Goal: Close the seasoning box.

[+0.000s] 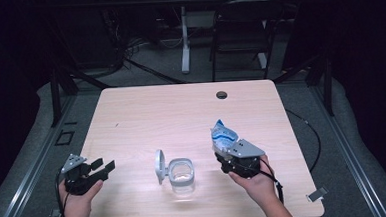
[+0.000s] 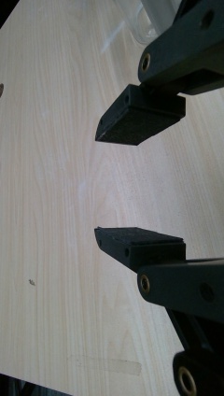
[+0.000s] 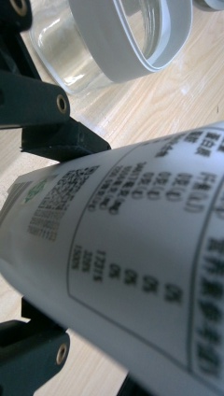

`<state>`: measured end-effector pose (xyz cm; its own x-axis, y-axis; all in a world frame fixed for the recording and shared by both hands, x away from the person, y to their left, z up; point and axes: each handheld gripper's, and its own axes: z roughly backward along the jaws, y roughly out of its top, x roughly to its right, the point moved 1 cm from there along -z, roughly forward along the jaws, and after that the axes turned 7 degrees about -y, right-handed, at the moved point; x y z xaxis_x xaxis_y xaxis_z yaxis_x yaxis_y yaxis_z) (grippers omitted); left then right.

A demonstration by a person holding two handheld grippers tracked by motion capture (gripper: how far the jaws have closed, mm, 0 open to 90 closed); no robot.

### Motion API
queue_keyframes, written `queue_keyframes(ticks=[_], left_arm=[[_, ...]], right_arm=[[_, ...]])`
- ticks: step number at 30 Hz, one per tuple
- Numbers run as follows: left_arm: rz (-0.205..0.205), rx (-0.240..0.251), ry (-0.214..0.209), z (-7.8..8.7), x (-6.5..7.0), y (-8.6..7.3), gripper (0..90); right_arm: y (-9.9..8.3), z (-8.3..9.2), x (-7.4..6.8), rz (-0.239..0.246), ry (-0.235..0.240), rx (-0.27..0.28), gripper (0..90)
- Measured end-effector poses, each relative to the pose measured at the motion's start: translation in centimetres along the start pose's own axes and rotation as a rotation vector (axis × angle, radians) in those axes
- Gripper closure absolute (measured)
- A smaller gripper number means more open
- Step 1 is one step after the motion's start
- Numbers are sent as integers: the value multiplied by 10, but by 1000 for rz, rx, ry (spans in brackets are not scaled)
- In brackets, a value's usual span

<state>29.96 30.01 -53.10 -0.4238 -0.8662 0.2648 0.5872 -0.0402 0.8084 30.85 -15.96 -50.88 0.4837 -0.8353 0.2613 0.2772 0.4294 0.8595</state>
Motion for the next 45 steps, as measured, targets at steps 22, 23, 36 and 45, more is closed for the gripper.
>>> queue_keyframes(ticks=[22,23,36,45], left_arm=[[4,14,12,2,-1,0,473],[3,14,12,1,-1,0,473],[7,9,16,2,-2,-1,473],[11,13,18,2,-3,-1,473]], right_arm=[[1,1,-19,190,-42,-2,390],[1,2,-20,193,-40,-1,390],[5,2,-22,225,-24,1,390],[0,-2,-28,270,-34,-1,391]])
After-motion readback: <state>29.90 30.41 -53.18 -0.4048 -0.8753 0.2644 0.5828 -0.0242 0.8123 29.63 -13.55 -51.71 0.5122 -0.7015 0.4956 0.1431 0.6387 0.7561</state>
